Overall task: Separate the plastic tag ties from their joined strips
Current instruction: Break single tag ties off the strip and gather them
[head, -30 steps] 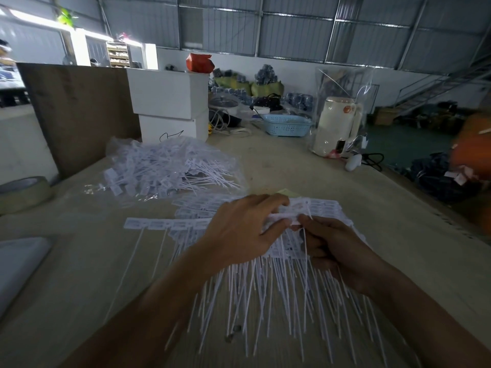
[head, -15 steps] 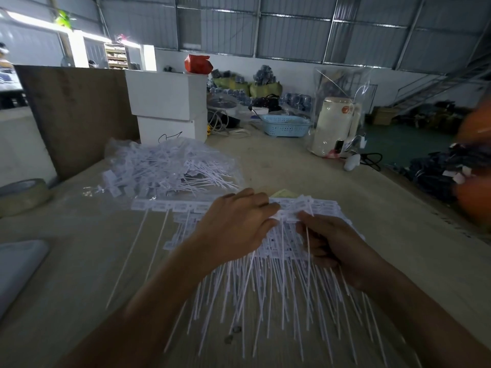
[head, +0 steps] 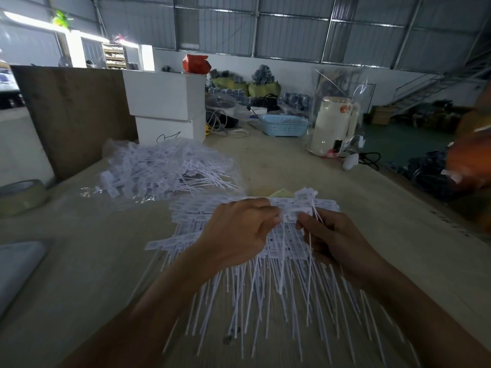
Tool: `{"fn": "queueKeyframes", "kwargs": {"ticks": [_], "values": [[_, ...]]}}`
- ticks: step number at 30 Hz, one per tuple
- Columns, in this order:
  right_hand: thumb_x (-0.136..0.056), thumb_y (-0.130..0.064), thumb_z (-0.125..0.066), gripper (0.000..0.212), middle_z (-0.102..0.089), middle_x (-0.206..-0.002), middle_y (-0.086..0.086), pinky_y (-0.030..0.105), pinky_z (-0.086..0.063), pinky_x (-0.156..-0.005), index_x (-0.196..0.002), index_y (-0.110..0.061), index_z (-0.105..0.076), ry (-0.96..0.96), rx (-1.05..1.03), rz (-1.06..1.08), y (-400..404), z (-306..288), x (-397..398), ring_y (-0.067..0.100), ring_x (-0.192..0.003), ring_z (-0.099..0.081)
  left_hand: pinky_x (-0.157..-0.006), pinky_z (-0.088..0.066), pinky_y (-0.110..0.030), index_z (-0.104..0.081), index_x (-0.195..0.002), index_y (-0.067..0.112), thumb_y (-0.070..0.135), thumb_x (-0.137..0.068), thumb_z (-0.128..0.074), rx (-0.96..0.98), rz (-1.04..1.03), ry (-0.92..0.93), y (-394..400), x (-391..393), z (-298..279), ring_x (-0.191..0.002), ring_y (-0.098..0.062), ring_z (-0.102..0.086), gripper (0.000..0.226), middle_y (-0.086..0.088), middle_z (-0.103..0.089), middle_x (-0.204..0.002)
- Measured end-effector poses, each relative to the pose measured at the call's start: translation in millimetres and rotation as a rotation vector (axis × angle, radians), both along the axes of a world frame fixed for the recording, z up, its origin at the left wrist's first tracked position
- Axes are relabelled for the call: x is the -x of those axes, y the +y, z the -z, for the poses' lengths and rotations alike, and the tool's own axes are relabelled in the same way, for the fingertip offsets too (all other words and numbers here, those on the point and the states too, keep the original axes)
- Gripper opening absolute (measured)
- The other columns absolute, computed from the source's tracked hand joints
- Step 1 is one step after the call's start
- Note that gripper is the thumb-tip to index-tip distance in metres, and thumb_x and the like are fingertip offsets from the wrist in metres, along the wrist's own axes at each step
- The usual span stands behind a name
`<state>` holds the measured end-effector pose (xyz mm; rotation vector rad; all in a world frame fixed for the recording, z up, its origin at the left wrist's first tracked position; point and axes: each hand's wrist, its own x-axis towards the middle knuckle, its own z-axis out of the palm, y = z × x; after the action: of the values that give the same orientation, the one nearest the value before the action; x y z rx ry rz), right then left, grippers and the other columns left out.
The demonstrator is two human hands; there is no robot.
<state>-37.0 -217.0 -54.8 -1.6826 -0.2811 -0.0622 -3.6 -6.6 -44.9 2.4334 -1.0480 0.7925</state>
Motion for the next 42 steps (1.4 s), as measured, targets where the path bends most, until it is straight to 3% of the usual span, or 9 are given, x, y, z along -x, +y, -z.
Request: {"fn": "queueKeyframes", "kwargs": {"ticks": [4,9,13,16,22,26,33,37,42], "values": [[-0.091,-0.037,-0.060,0.025,-0.025,-0.059,0.011,0.022,-0.028,-0.042,-0.076,-0.017,-0.067,-0.029,0.006,-0.018,0.2,-0.2,0.0,0.013,-0.044,-0.022,-0.066,-0.043,-0.030,-0.070,-0.108,0.020,0.035,-0.103,-0.043,0.044,0.037,0.115,0.8,-2.7,1.5,-0.088,-0.023,-0.061,0.031,0.008,-0.063,-0.094],[-0.093,-0.037,-0.058,0.022,-0.025,-0.065,0.025,0.025,-0.028,-0.044,-0.081,-0.020,-0.066,-0.083,0.059,-0.025,0.1,1.8,-0.8,0.014,-0.044,-0.024,-0.067,-0.049,-0.034,-0.073,-0.092,0.013,0.027,-0.102,-0.052,0.124,0.095,0.241,1.7,-10.6,4.0,-0.076,-0.013,-0.061,0.027,0.002,-0.067,-0.084],[-0.095,-0.037,-0.058,0.036,-0.032,-0.059,0.006,0.024,-0.032,-0.044,-0.086,-0.002,-0.052,-0.195,0.172,0.013,0.9,3.7,-2.6,0.012,-0.044,-0.029,-0.057,-0.044,-0.023,-0.075,-0.082,0.020,0.019,-0.099,-0.057,0.291,0.147,0.402,0.8,-13.8,7.0,-0.056,-0.002,-0.057,0.024,0.009,-0.065,-0.066],[-0.092,-0.041,-0.061,0.038,-0.028,-0.058,0.005,0.024,-0.027,-0.043,-0.077,-0.007,-0.055,-0.092,0.015,-0.001,1.3,4.2,-1.0,0.014,-0.044,-0.022,-0.061,-0.047,-0.023,-0.076,-0.092,0.021,0.026,-0.096,-0.060,0.297,0.143,0.340,-0.1,-13.4,6.1,-0.067,-0.001,-0.062,0.017,0.013,-0.069,-0.076],[-0.095,-0.042,-0.058,0.039,-0.030,-0.060,0.000,0.024,-0.028,-0.043,-0.064,-0.022,-0.044,0.143,-0.141,-0.041,1.0,0.9,-2.0,0.014,-0.049,-0.023,-0.077,-0.051,-0.027,-0.073,-0.109,0.018,0.031,-0.094,-0.065,0.245,0.204,0.201,-0.4,-11.4,7.6,-0.089,-0.009,-0.064,0.021,0.006,-0.070,-0.102],[-0.095,-0.044,-0.053,0.041,-0.032,-0.061,0.000,0.024,-0.028,-0.043,-0.060,-0.024,-0.047,0.186,-0.133,-0.062,1.3,3.3,-3.4,0.014,-0.048,-0.021,-0.075,-0.050,-0.029,-0.074,-0.105,0.013,0.026,-0.093,-0.067,0.195,0.250,0.159,-0.2,-11.2,4.9,-0.086,-0.011,-0.062,0.018,0.003,-0.069,-0.094],[-0.101,-0.043,-0.047,0.038,-0.036,-0.057,0.002,0.025,-0.029,-0.044,-0.069,-0.023,-0.046,0.164,0.103,-0.151,0.1,7.8,-2.2,0.016,-0.043,-0.027,-0.068,-0.048,-0.040,-0.076,-0.111,0.015,0.022,-0.088,-0.075,0.061,0.342,0.458,11.1,-15.7,4.5,-0.072,-0.016,-0.061,0.024,0.002,-0.062,-0.077],[-0.096,-0.046,-0.049,0.039,-0.037,-0.055,0.003,0.022,-0.027,-0.041,-0.061,-0.030,-0.052,0.112,0.292,-0.134,1.9,2.3,-0.1,0.013,-0.041,-0.027,-0.065,-0.047,-0.036,-0.076,-0.109,0.012,0.015,-0.085,-0.077,0.018,0.423,0.596,12.8,-13.9,2.2,-0.069,-0.017,-0.060,0.024,-0.003,-0.064,-0.076],[-0.099,-0.041,-0.050,0.037,-0.035,-0.053,0.001,0.021,-0.026,-0.042,-0.064,-0.032,-0.059,0.080,0.228,-0.161,-1.2,-3.2,1.5,0.011,-0.041,-0.025,-0.060,-0.044,-0.036,-0.074,-0.111,0.004,0.011,-0.091,-0.069,0.154,0.529,0.756,16.0,-13.3,-1.7,-0.066,-0.035,-0.058,0.022,-0.018,-0.066,-0.075]]}}
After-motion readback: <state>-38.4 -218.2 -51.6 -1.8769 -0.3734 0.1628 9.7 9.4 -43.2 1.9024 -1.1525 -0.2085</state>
